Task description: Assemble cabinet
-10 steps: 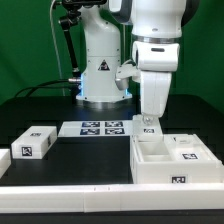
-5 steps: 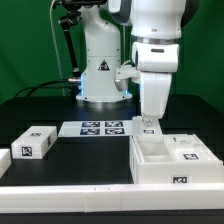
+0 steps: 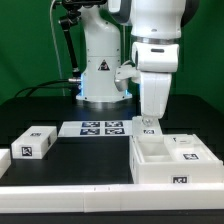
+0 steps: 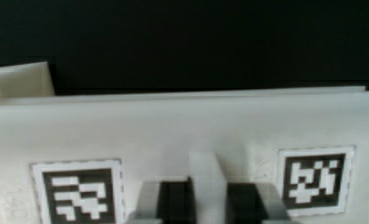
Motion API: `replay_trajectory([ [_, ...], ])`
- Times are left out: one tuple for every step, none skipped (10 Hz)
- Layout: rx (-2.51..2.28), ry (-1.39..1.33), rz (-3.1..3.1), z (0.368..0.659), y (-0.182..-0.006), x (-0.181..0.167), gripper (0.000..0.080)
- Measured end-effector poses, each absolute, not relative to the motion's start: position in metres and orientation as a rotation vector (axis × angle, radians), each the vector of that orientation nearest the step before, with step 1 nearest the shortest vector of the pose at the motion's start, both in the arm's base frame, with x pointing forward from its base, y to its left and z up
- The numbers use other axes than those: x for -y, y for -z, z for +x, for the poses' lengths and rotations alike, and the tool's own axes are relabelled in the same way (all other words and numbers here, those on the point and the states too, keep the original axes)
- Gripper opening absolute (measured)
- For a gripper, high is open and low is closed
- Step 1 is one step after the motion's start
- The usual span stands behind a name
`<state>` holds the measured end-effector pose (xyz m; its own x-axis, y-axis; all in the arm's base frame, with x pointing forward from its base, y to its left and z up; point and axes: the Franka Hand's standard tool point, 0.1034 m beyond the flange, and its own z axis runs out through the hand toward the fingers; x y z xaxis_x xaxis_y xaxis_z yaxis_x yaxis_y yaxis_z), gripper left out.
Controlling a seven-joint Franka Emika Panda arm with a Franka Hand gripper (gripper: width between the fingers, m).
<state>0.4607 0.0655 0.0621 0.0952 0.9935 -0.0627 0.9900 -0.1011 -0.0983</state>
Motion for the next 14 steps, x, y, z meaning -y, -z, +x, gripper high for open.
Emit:
replay_trajectory([
  [2.108,-0.173,-2.28,0.464,-0.062,-0.065,0.0069],
  [2.113,-0.177,-2.273,0.467,-0.063,-0.065,0.0069],
  [2.115,-0.175,-2.273,0.47,-0.063,-0.066,0.0069],
  [2.116,-0.178,-2.27,0.473,-0.063,-0.066,0.0069],
  [2.123,-0.175,-2.264,0.476,-0.063,-0.066,0.0069],
  [2.13,-0.176,-2.253,0.48,-0.061,-0.067,0.0069],
  [2.135,-0.17,-2.25,0.488,-0.061,-0.067,0.0069],
  [2.134,-0.167,-2.253,0.488,-0.061,-0.067,0.0069],
  [2.134,-0.167,-2.253,0.488,-0.061,-0.067,0.0069],
  [2.134,-0.167,-2.253,0.488,-0.061,-0.067,0.0069],
  [2.134,-0.167,-2.253,0.488,-0.061,-0.067,0.0069],
  [2.136,-0.166,-2.25,0.489,-0.061,-0.067,0.0069],
  [2.147,-0.151,-2.245,0.499,-0.061,-0.065,0.0069],
  [2.149,-0.127,-2.254,0.517,-0.061,-0.065,0.0069],
])
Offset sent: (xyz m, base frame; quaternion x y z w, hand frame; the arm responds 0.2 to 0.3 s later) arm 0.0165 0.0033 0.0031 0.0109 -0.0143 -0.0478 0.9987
